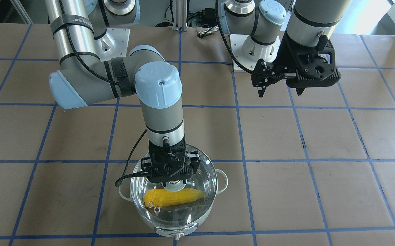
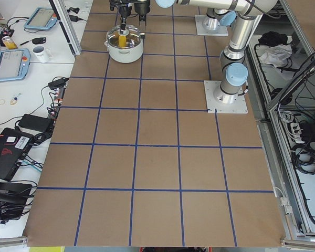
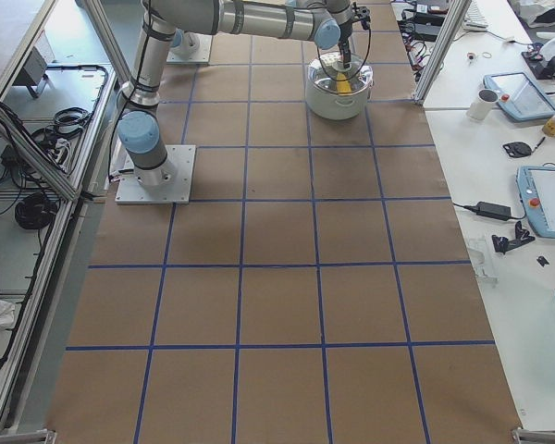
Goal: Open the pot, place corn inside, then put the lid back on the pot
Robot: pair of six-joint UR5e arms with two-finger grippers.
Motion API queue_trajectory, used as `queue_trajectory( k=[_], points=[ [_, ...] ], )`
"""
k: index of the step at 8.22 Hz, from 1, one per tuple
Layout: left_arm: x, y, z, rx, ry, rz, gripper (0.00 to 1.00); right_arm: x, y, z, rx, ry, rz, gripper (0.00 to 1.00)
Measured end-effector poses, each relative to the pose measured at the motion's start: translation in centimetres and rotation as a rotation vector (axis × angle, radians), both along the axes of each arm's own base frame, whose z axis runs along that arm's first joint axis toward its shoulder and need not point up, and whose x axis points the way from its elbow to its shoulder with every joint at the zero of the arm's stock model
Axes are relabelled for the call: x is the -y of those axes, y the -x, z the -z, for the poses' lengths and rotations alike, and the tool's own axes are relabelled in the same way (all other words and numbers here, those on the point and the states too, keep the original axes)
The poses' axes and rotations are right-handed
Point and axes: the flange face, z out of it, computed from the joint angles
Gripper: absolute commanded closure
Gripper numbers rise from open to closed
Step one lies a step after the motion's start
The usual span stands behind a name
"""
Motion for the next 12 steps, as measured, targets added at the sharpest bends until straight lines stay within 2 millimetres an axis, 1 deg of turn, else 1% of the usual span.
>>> queue_trajectory(
  k=[3, 7, 9, 11, 12],
  points=[
    [0.35, 0.03, 0.31, -0.002, -0.002, 0.004, 0.00, 0.03, 0.02, 0.14, -0.002, 0.006, -0.002, 0.76],
    [0.34, 0.10, 0.10, -0.007, 0.002, 0.020, 0.00, 0.01, 0.04, 0.53, 0.000, 0.015, -0.003, 0.75],
    [0.22, 0.39, -0.05, -0.036, 0.004, 0.046, 0.00, -0.11, 0.09, 0.86, 0.003, 0.027, -0.002, 0.73],
    [0.13, 0.45, -0.16, -0.050, 0.005, 0.048, 0.00, -0.16, 0.11, 0.99, 0.003, 0.029, -0.002, 0.00],
    [0.17, 0.31, -0.13, -0.051, 0.005, 0.042, 0.00, -0.17, 0.12, 0.99, 0.001, 0.030, -0.006, 0.00]
  ],
)
